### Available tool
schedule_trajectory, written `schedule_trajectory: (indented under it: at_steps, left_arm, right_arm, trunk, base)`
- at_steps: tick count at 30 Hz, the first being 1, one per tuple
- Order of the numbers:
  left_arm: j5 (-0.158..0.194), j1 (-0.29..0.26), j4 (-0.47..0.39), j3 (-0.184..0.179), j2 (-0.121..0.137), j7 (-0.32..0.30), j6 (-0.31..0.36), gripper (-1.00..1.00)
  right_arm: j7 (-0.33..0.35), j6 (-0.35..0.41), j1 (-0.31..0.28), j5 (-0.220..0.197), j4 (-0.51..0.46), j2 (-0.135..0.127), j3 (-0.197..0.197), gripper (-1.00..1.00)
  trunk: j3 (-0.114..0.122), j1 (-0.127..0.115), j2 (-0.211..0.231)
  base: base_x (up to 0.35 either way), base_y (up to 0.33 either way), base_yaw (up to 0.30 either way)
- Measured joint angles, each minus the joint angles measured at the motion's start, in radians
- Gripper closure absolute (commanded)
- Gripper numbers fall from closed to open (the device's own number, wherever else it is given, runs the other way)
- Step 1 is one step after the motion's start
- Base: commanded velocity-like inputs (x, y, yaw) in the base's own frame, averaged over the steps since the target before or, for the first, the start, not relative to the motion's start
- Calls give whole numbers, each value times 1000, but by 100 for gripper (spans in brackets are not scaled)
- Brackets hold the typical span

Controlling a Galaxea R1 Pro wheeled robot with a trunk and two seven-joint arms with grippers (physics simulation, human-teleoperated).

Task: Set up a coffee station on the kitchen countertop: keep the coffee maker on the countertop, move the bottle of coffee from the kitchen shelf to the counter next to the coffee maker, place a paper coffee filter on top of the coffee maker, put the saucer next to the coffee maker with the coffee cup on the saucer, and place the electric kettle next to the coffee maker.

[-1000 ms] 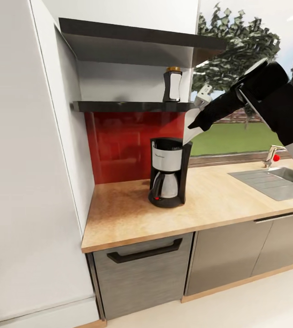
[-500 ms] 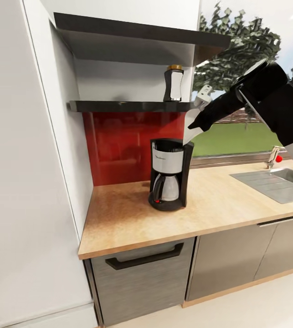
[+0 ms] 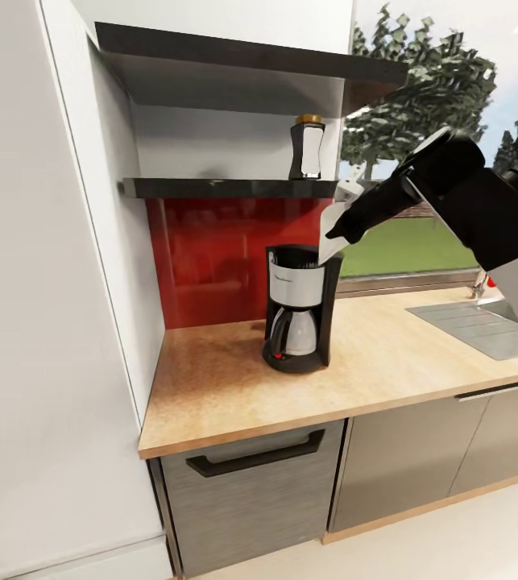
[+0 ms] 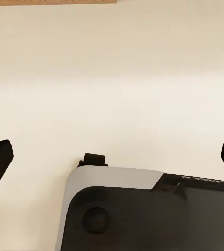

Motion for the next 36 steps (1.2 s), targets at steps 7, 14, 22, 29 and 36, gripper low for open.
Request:
schedule_trajectory:
  at_steps: [7, 14, 22, 29, 36]
  left_arm:
    - [1, 0, 0, 0, 0, 0, 0, -100]
    - [0, 0, 0, 0, 0, 0, 0, -100]
    - [0, 0, 0, 0, 0, 0, 0, -100]
    - [0, 0, 0, 0, 0, 0, 0, -100]
    - [0, 0, 0, 0, 0, 0, 0, -100]
  right_arm:
    - [-2, 0, 2, 0, -1, 3, -1, 100]
    - [-3, 0, 2, 0, -1, 4, -1, 100]
    - [-23, 0, 2, 0, -1, 4, -2, 100]
    - [-61, 0, 5, -1, -1, 4, -2, 100]
    - [-88, -4, 17, -1, 0, 13, -3, 100]
  trunk:
    - [0, 0, 0]
    - [-16, 19, -35]
    - [-35, 42, -77]
    - [-44, 54, -98]
    - [-44, 54, -98]
  base:
    - [0, 0, 0]
    - [0, 0, 0]
    - [0, 0, 0]
    - [0, 0, 0]
    - [0, 0, 0]
